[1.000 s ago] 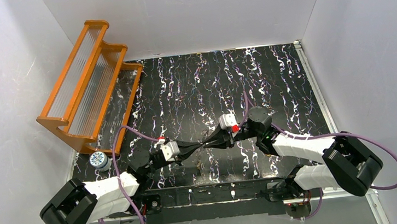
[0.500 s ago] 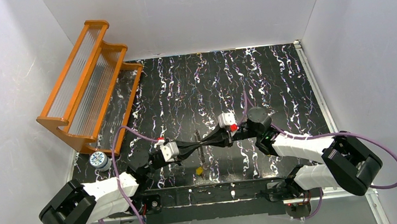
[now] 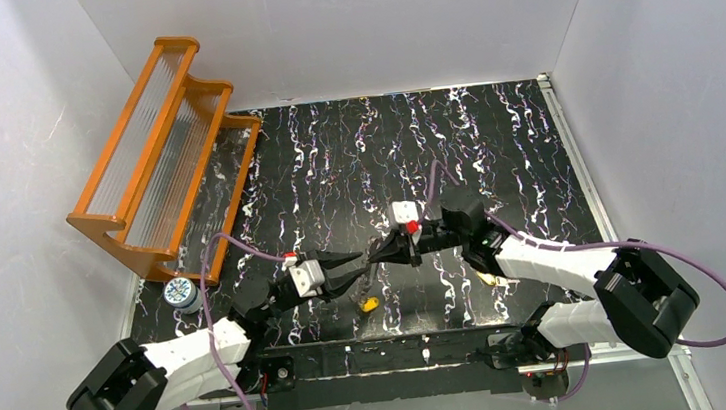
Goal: Put the keys on the keyring
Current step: Adjust the keyring.
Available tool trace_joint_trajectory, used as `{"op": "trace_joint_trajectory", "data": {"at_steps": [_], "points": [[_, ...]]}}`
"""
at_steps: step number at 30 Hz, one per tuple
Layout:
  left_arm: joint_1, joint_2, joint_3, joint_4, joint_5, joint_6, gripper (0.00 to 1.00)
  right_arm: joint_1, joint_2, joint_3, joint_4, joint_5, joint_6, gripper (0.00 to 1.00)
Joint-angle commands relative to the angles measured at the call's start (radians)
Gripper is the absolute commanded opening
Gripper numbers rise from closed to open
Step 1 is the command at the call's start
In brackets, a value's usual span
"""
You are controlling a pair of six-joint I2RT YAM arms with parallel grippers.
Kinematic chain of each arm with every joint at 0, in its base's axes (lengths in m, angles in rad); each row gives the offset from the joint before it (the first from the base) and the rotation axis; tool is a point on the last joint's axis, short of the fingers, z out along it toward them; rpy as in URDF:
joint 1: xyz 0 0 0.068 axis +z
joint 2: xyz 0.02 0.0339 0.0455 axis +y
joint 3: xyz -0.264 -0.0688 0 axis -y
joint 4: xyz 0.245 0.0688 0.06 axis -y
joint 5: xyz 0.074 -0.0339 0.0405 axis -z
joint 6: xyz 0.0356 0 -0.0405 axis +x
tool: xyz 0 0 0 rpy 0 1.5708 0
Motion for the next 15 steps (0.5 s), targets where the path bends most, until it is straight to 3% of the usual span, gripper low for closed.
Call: {"op": "trace_joint_trajectory", "data": {"at_steps": [1, 9, 15], "points": [[-0.005, -0.062, 0.015, -0.112, -0.067, 0.040, 0.34, 0.001, -0.015, 0.140, -0.336, 0.052, -0.141, 0.01], [-0.004, -0.052, 0.127, -0.438, -0.085, 0.157, 0.33, 0.002, 0.064, 0.308, -0.719, 0.151, -0.261, 0.01], [-0.005, 0.015, 0.159, -0.460, -0.101, 0.170, 0.32, 0.001, 0.156, 0.396, -0.813, 0.145, -0.311, 0.01]]}}
